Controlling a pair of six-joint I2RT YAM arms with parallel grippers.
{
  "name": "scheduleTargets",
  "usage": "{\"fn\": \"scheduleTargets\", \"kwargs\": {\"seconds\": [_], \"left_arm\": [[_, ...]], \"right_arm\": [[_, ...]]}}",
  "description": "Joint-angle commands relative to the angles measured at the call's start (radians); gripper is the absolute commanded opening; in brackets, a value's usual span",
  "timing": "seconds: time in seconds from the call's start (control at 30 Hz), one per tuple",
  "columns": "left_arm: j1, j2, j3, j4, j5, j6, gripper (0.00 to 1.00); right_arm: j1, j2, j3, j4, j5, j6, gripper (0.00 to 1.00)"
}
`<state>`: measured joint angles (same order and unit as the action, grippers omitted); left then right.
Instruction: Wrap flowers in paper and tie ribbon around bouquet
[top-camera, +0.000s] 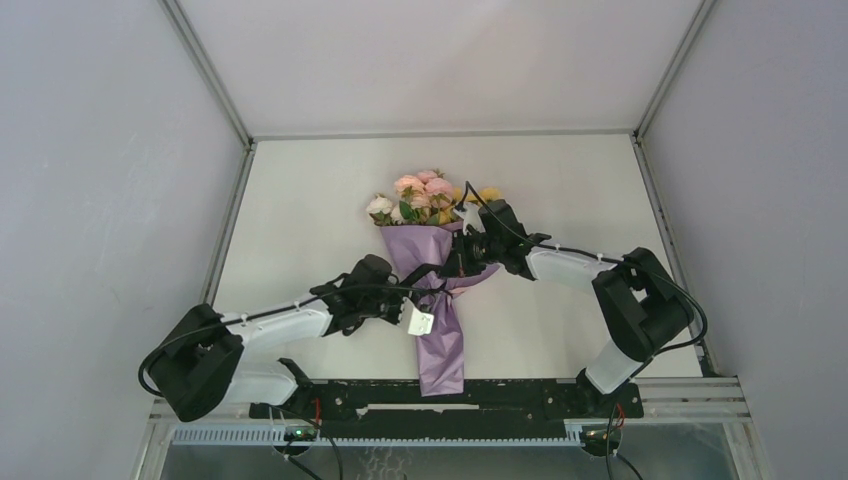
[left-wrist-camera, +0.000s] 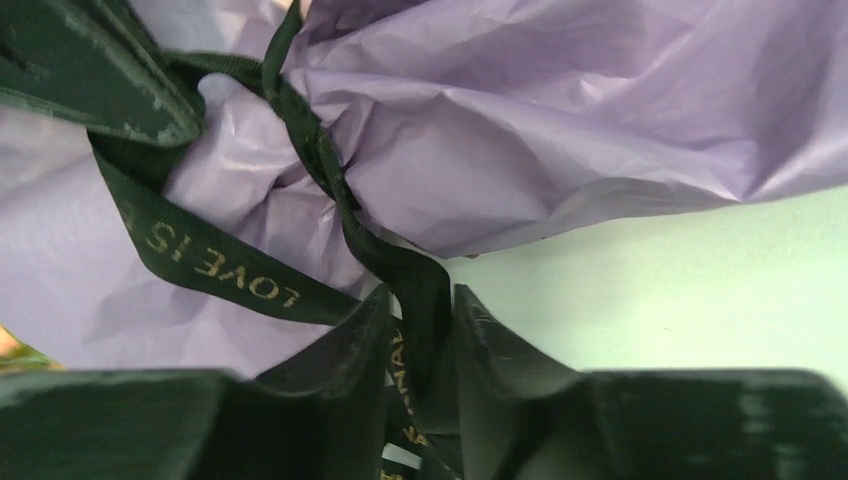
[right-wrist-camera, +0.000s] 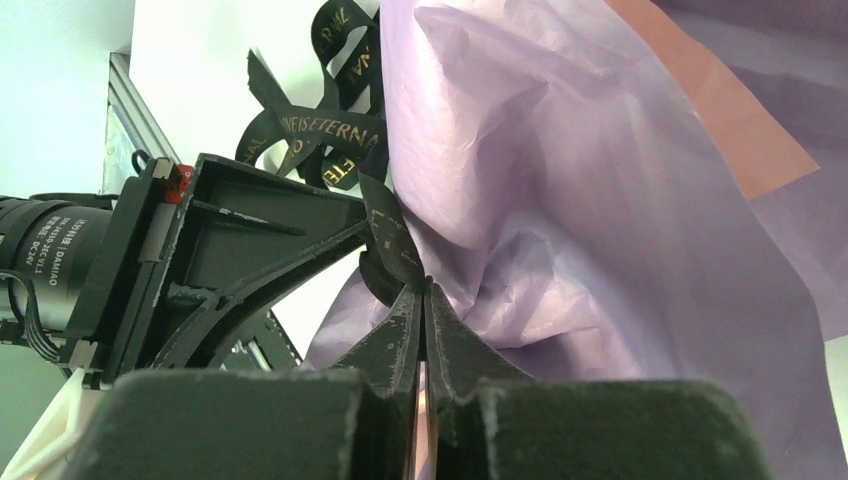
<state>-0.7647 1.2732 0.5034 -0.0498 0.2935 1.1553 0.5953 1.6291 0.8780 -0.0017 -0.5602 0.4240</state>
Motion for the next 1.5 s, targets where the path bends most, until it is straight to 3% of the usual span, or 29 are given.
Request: {"fn": "scheduleTargets", "kwargs": {"seconds": [0.0, 0.1, 0.2, 0.47, 0.6, 0.63, 0.73, 0.9, 1.17, 1.47], "left_arm": [[-0.015, -0.020, 0.009, 0.012, 0.029, 0.016, 0.44], [-0.017, 0.006, 0.001, 0.020, 0.006, 0.073, 0.46], [-0.019, 0.027, -0.019, 0.044, -0.026, 0.123, 0.40], [-0.018, 0.028, -0.049, 0.115, -0.093, 0.139, 0.39], [-0.017, 0.027, -0.068, 0.130, -0.117, 0.175, 0.34], [-0.016, 0.028, -0.076, 0.141, -0.119, 0.191, 0.30], [-0.017, 0.023, -0.078, 0.155, -0.123, 0.183, 0.01], [-0.014, -0.031, -0.038, 0.027, -0.156, 0.101, 0.00], [0.100, -0.121, -0.092, -0.179, -0.191, 0.152, 0.00], [0.153, -0.142, -0.127, -0.148, -0.169, 0.147, 0.00]], "right_arm": [[0.004, -0.042, 0.030, 0.019, 0.005, -0.012, 0.07], [0.009, -0.040, 0.030, 0.017, 0.007, -0.013, 0.07], [0.013, -0.039, 0.030, 0.019, 0.007, -0.013, 0.06], [0.009, -0.059, 0.030, 0.006, 0.004, -0.026, 0.02], [0.013, -0.073, 0.030, 0.006, 0.001, -0.033, 0.00], [0.014, -0.077, 0.029, 0.006, 0.003, -0.035, 0.00], [0.014, -0.092, 0.018, -0.013, 0.004, -0.031, 0.00], [-0.022, -0.135, -0.022, -0.033, 0.070, -0.020, 0.00], [-0.198, -0.239, -0.239, -0.027, 0.091, 0.026, 0.00], [-0.280, -0.224, -0.352, 0.008, 0.065, 0.055, 0.00]]}}
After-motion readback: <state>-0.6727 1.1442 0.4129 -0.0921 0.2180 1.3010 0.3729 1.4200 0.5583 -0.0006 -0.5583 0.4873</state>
